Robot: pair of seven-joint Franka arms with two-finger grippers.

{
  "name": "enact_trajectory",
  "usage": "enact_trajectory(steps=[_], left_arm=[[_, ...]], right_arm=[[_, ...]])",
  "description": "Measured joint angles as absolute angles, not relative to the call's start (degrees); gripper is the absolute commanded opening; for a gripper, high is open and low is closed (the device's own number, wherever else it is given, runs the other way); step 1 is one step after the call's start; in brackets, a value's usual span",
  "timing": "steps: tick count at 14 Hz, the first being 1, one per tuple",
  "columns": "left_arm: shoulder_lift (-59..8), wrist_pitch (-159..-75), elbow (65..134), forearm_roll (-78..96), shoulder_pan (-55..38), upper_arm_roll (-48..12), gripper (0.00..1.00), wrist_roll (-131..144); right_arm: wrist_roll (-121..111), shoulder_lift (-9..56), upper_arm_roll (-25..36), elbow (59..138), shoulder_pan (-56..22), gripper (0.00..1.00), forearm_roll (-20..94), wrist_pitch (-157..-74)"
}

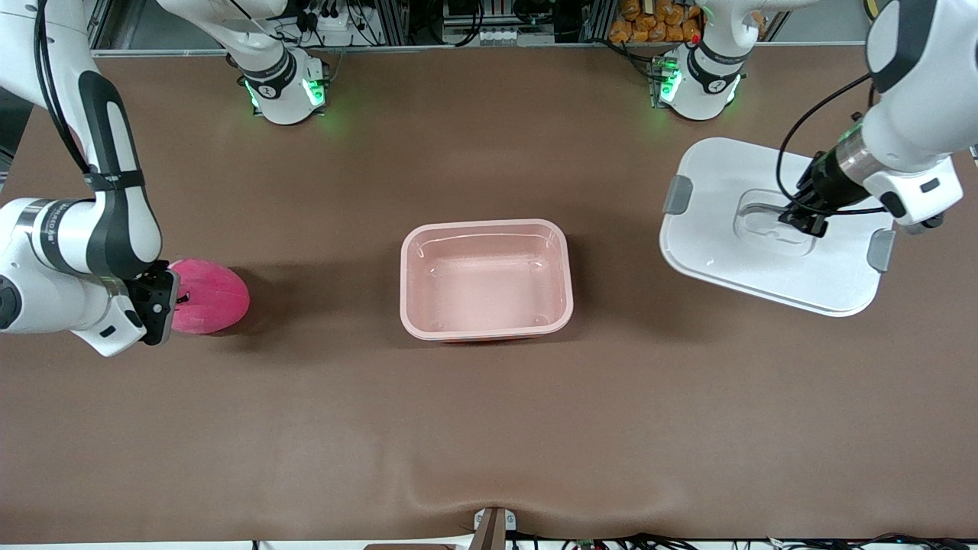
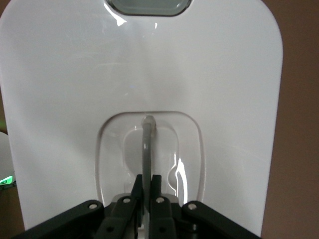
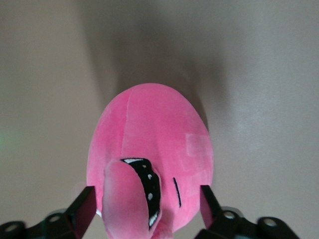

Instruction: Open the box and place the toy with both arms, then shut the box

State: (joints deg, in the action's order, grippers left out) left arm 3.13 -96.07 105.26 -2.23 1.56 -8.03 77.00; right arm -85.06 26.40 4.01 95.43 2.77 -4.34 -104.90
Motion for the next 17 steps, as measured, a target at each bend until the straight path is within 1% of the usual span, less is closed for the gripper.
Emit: enact_trajectory(steps=[1, 3, 5, 6, 8, 9, 10, 17], left_arm=[[3.28, -96.07, 105.69, -2.03, 2.48, -8.01, 0.0, 75.79], [3.34, -96.07, 106.29, -1.82, 3.63, -7.99, 0.0, 73.61], [3.36, -96.07, 106.71, -1.81, 4.53, -7.95, 0.0, 71.38], [3.37, -96.07, 106.95, -1.81, 5.66, -7.91, 0.0, 69.31], [3.37, -96.04, 107.41, -1.8, 8.74, -7.81, 0.0, 64.48], [3.37, -95.99, 107.57, -1.8, 9.95, -7.75, 0.0, 62.52], [3.38, -95.92, 107.73, -1.79, 10.77, -7.73, 0.0, 61.23], [3.39, -95.74, 108.53, -1.78, 13.94, -7.68, 0.0, 55.39]], right_arm=[[-85.07, 26.4, 4.0, 95.75, 2.77, 0.61, -4.31, -104.97], [-85.07, 26.39, 3.92, 96.02, 2.76, 0.55, -4.05, -104.98], [-85.09, 26.36, 3.73, 96.15, 2.75, 0.52, -3.69, -104.98], [-85.1, 26.34, 3.65, 96.24, 2.74, 0.39, -3.65, -104.98], [-85.69, 26.24, 3.58, 96.42, 2.74, 0.16, -3.64, -104.99], [-86.83, 26.18, 3.58, 96.47, 2.75, 0.07, -3.63, -105.05], [-87.67, 26.15, 3.58, 96.48, 2.75, 0.0, -3.62, -105.12], [-89.25, 25.78, 3.62, 96.43, 2.77, 0.0, -2.41, -105.35]])
